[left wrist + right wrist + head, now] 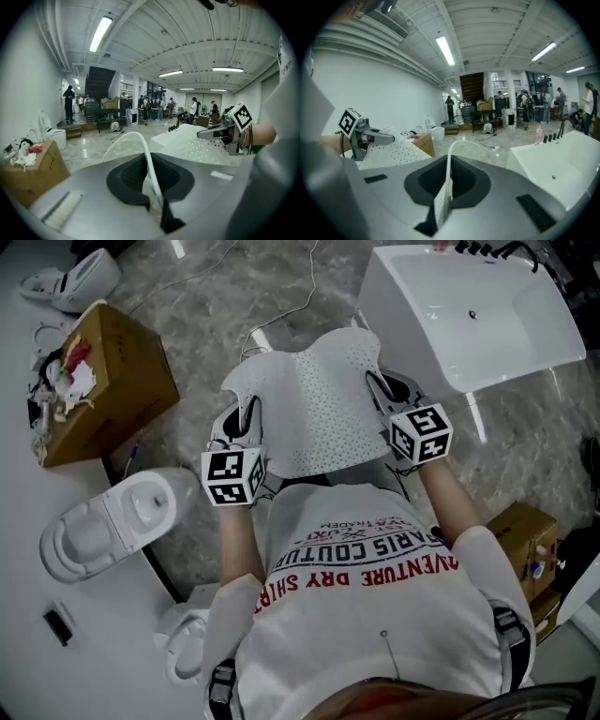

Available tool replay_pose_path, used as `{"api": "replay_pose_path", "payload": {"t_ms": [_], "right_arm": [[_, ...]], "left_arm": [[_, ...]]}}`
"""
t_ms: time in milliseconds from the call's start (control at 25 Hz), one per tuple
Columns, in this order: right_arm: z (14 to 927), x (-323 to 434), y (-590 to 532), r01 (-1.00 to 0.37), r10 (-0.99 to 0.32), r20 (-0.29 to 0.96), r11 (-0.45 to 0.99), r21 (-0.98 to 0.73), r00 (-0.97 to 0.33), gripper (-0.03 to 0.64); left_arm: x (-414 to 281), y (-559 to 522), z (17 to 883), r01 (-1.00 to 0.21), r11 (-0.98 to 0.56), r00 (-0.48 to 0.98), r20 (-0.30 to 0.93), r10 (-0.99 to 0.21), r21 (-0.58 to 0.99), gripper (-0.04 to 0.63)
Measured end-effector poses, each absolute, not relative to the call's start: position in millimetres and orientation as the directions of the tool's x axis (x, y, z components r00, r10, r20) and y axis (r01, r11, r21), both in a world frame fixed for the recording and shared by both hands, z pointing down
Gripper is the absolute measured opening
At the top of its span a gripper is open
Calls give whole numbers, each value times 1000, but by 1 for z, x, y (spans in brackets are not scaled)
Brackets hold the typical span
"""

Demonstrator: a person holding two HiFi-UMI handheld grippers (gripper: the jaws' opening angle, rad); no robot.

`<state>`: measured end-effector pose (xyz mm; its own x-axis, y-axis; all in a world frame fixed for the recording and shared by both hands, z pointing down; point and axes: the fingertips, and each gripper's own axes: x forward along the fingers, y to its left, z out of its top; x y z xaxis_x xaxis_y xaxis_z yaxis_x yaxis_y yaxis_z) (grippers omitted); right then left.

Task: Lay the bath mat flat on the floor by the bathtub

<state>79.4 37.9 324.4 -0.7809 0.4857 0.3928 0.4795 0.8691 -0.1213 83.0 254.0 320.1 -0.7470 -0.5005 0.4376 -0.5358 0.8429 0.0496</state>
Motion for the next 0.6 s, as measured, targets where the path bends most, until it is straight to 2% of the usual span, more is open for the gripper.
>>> {"api": "replay_pose_path", "payload": {"t_ms": [280, 440, 600], "right_arm": [[320, -2, 47, 251, 290, 397, 956, -149, -871, 14], [338, -26, 40, 134, 208, 426, 971, -198, -880, 14], [365, -46, 24, 67, 138, 473, 984, -165, -870, 14]], "left_arm": [[-51, 282, 307, -680, 731, -638, 451, -624, 49, 20], [-100, 270, 319, -731, 681, -586, 468, -661, 46, 20], [-145, 242, 341, -768, 634, -519, 492, -699, 90, 20]]}}
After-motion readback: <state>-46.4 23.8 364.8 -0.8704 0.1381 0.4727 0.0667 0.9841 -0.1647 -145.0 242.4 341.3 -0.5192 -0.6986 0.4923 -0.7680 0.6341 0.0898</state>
